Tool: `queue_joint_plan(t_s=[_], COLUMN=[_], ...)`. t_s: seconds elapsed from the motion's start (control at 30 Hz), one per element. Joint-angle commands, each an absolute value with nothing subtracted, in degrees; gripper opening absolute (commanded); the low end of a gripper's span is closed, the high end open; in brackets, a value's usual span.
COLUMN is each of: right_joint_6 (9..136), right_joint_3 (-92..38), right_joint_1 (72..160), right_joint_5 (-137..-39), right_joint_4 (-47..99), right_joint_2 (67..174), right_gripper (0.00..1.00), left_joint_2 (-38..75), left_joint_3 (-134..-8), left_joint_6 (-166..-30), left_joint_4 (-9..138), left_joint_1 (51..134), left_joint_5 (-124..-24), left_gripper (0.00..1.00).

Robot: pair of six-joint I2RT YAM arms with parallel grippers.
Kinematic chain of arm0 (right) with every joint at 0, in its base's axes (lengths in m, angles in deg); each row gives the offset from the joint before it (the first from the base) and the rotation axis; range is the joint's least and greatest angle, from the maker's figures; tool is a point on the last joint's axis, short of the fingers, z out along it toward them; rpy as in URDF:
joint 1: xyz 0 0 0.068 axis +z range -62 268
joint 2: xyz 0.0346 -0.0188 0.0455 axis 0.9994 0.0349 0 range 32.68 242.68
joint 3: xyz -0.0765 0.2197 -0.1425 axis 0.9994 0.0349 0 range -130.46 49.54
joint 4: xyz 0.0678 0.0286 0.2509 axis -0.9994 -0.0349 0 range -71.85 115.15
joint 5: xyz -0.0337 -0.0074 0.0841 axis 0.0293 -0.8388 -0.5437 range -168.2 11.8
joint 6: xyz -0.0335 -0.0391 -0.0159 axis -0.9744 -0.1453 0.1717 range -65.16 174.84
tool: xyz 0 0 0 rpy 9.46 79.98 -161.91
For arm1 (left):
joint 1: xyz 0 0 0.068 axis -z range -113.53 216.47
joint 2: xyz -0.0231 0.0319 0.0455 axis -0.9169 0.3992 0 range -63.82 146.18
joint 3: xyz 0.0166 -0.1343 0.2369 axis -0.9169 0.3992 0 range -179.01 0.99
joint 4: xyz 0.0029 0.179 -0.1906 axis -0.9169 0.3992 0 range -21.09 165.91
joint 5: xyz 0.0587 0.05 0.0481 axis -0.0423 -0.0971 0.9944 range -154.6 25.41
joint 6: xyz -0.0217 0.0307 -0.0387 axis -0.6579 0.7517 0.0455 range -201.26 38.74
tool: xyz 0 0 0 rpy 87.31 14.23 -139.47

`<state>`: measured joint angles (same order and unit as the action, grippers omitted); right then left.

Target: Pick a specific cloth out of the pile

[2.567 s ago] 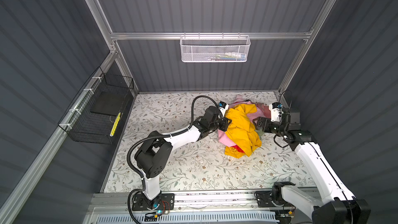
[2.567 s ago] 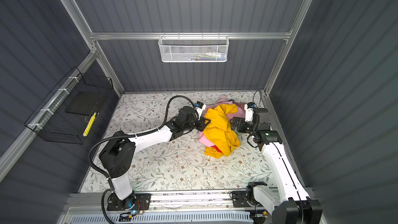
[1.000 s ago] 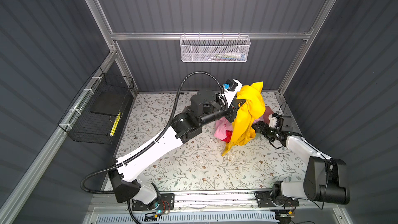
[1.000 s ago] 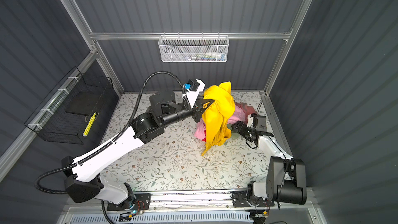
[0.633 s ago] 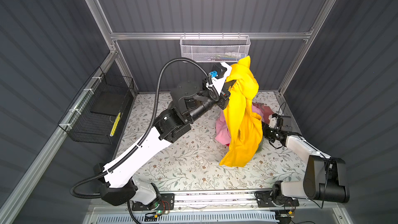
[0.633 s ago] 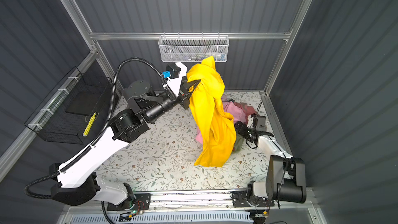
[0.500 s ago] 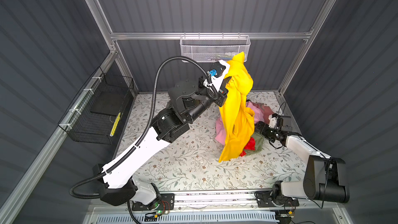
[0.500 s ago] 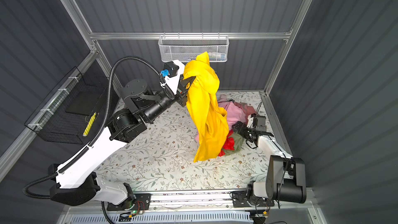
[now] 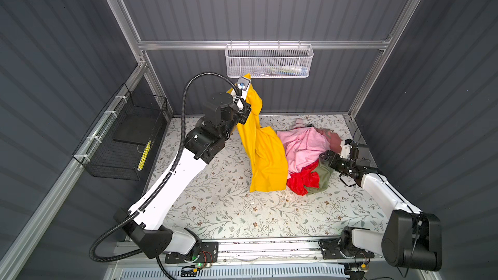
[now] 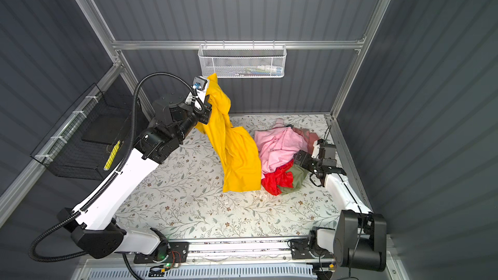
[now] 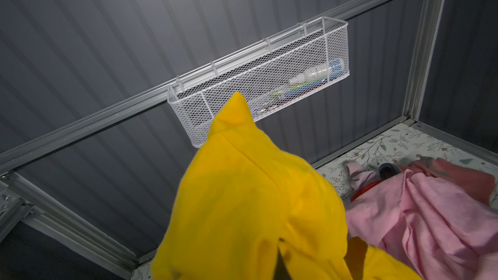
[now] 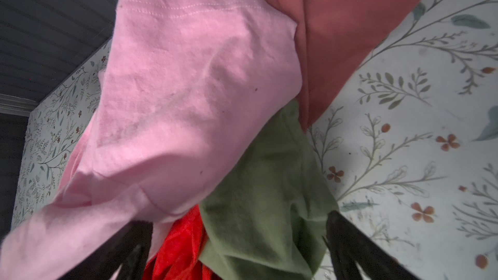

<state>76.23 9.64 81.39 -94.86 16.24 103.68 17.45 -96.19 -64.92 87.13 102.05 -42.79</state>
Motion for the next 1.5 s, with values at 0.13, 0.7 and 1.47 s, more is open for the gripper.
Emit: queue_joint_plan(t_s=[0.13,0.7,1.47], right_joint_6=[74.7,73.4,72.3], right_joint_3=[8.8,8.7,8.2], right_joint_1=[81.1,81.3,81.4], right_joint_5=[-92.8,-91.8,-92.2], right_joint_4=[13.2,10.9,9.6], right_joint_2=[103.0,99.4,100.2], right_gripper=[0.99,0.99,0.99], left_joint_2=[13.6,14.1,8.4], left_joint_3=[-96.0,-74.7,-43.2], left_joint_6=[-66.5,-80.0,-108.2], left_joint_4=[88.4,82.6,87.8], left_joint_1=[91.3,88.5,85.2], left_joint_5=[-47.1,-54.2,-45.3], left_gripper=[0.00,0.00,0.00])
